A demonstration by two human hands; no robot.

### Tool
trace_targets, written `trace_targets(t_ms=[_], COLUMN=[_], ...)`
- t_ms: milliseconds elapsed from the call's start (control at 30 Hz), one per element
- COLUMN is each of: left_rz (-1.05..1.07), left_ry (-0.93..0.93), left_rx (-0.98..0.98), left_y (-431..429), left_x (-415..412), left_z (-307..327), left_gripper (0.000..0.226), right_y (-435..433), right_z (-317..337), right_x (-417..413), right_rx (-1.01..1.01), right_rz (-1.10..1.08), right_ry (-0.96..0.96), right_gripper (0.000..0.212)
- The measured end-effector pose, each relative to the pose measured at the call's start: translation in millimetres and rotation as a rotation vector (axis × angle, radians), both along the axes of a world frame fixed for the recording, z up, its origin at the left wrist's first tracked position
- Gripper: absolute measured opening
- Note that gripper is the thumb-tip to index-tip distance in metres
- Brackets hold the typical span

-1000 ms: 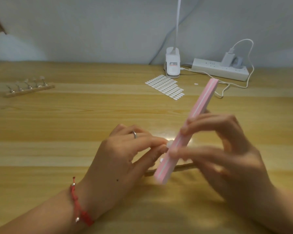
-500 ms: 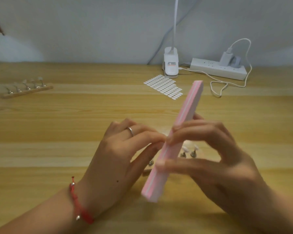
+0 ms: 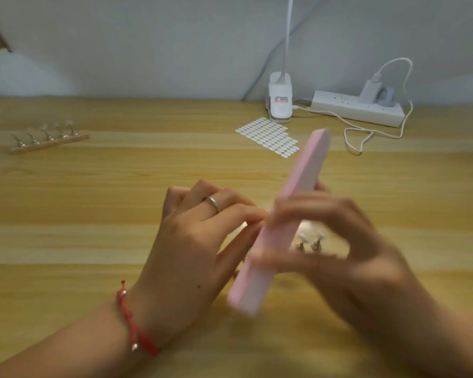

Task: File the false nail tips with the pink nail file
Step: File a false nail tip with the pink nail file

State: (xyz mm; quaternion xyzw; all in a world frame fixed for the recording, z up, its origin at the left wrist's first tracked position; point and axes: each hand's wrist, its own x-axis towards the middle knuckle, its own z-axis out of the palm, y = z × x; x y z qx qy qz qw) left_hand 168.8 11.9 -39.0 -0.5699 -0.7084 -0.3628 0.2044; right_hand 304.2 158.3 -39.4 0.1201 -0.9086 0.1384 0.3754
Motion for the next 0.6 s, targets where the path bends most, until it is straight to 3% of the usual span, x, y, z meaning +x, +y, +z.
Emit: trace_targets(t_ms=[133, 233, 433, 600], left_rz=[0.019, 0.008, -0.078, -0.127], left_ry=[0.020, 0.042, -0.267, -0.527], left_rx=[0.006, 0.015, 0.097, 0.091], left_y=[-0.3, -0.1, -2.0, -4.3], left_x=[0.3, 0.9, 3.5, -3.1], left_z=[-0.3, -0.8, 2.5, 0.8], left_gripper=[0.020, 0.018, 0.011, 0.012], right_y=[0.9, -5.7, 55.0, 53.8], right_z=[2.4, -2.6, 5.9, -5.2], right_x=[-3.5, -2.3, -4.1, -7.4], right_rx=[-0.146, -0.030, -0.185, -0.195], right_rz=[-0.024, 0.035, -0.313, -0.262], right_ry=[-0.048, -0.010, 0.039, 0.039], right_gripper=[0.026, 0.028, 0.038, 0.032])
